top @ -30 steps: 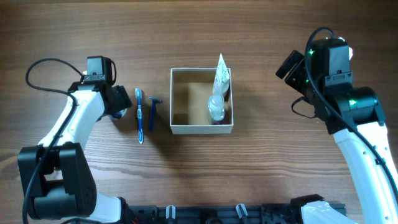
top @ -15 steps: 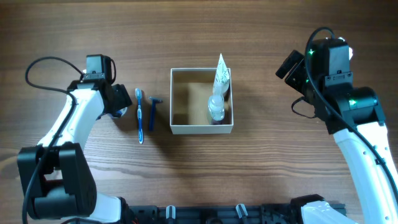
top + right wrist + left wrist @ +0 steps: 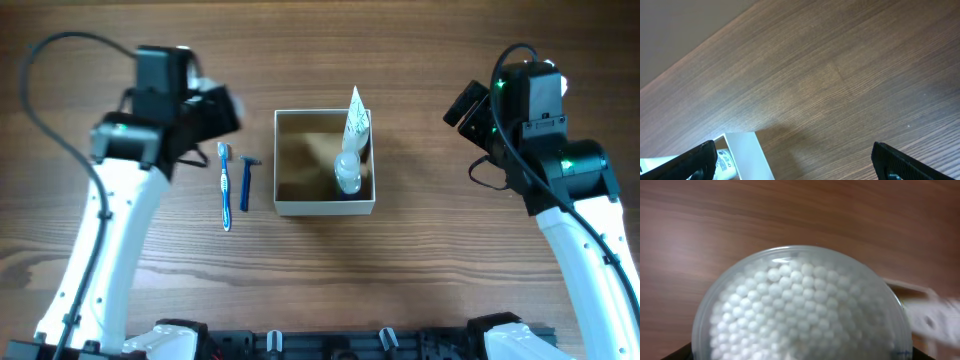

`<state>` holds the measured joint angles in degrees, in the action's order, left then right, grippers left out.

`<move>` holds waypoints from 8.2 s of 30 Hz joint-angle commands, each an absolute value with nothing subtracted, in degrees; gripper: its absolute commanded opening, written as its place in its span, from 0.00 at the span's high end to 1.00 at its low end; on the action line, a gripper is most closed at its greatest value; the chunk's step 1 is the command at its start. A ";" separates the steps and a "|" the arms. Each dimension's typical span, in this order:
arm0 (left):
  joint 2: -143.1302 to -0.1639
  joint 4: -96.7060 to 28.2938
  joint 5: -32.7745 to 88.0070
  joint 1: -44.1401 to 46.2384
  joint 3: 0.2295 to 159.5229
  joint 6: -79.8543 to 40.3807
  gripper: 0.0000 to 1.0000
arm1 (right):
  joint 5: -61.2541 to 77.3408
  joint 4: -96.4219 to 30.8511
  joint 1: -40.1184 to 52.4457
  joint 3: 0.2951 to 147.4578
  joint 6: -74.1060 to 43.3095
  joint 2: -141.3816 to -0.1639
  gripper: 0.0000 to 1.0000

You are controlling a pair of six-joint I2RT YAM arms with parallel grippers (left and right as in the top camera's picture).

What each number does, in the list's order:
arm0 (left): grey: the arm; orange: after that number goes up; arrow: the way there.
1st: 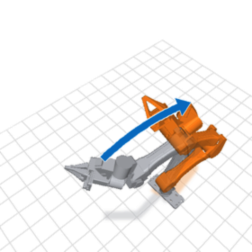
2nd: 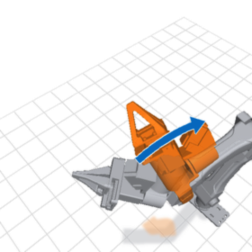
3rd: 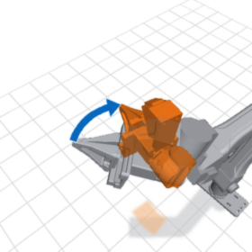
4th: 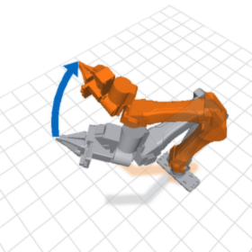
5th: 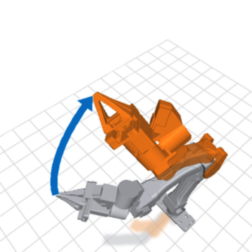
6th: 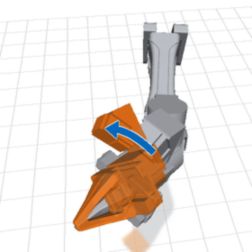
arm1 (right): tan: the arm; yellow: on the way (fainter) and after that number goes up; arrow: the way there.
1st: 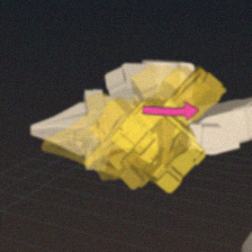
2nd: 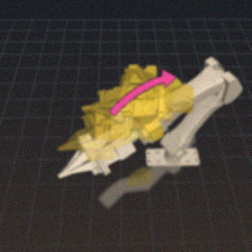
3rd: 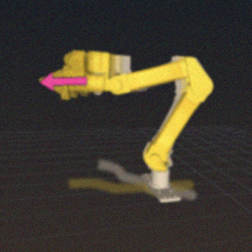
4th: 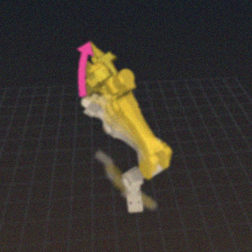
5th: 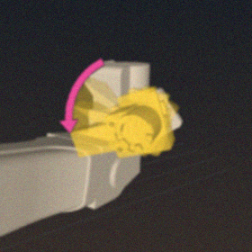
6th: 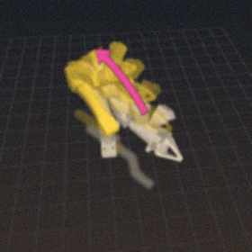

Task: Pack container
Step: 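Grasp the cotton-swab tub with the left gripper and lift, then place the cotton-swab tub into the box and open the left gripper, then move the left gripper to the blue toothbrush and grasp its handle, then lower the toothbrush into the box beside the tub and release, then move the left gripper to the blue razor and grasp it, then lower the razor into the box and open the left gripper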

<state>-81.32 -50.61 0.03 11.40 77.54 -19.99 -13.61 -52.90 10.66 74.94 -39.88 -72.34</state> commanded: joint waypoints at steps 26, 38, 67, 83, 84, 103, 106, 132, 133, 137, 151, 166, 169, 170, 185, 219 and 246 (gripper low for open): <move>-109.23 -41.85 -1.13 32.69 77.91 -24.91 0.26 | -15.03 -52.90 10.46 75.42 -40.64 -72.97 0.00; -109.01 -41.17 -1.10 32.69 78.24 -24.91 0.00 | -15.03 -52.90 10.46 75.42 -40.64 -72.97 0.00; -94.45 -69.23 -6.72 7.70 86.00 -22.57 0.00 | -15.03 -52.90 10.46 75.42 -40.64 -72.97 0.00; -102.28 -52.58 1.15 1.23 65.63 -15.42 0.08 | -15.03 -52.93 10.46 75.42 -40.64 -72.97 0.00; -102.39 -50.65 1.54 1.21 64.31 -15.49 0.10 | -15.03 -52.97 10.46 75.42 -40.66 -72.97 0.00; -107.79 -40.14 1.67 2.50 59.88 -13.65 0.50 | -15.03 -52.95 10.46 75.42 -40.64 -72.97 0.00; -107.79 -39.24 1.67 2.50 59.88 -13.63 0.66 | -15.03 -52.95 10.46 75.42 -40.64 -72.97 0.00; -88.53 -57.45 3.22 12.36 76.40 -14.28 0.96 | -15.03 -52.95 10.46 75.42 -40.64 -72.97 0.00; -87.33 -56.53 3.20 14.50 76.66 -14.68 0.96 | -15.03 -52.95 10.46 75.42 -40.64 -72.97 0.00; -85.10 -50.57 1.06 23.24 76.64 -15.40 0.96 | -15.03 -52.97 10.46 75.42 -40.64 -72.97 0.00; -97.89 -42.72 -15.05 30.74 76.62 -15.03 0.96 | -15.03 -52.95 10.46 75.42 -40.64 -72.97 0.00; -100.71 -47.33 -11.03 30.74 76.64 -20.01 0.60 | -15.03 -52.97 10.46 75.42 -40.64 -72.97 0.00; -99.63 -47.64 -9.82 30.59 77.43 -20.40 0.49 | -15.03 -52.95 10.46 75.42 -40.66 -72.97 0.00; -98.87 -47.88 -9.82 30.48 78.11 -20.45 0.48 | -15.03 -52.95 10.46 75.42 -40.64 -72.97 0.00; -90.15 -57.82 -11.94 16.49 80.58 -22.24 0.27 | -15.03 -52.95 10.46 75.42 -40.64 -72.97 0.00; -117.25 -55.53 3.62 10.26 76.71 -7.33 0.38 | -15.03 -52.97 10.46 75.42 -40.64 -72.97 0.00; -99.46 -67.07 6.90 13.45 89.73 -9.74 0.96 | -15.03 -52.97 10.46 75.42 -40.64 -72.97 0.00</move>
<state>-108.20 -68.45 3.29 10.83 87.05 -8.47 -13.61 -52.90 10.66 74.94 -39.88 -72.34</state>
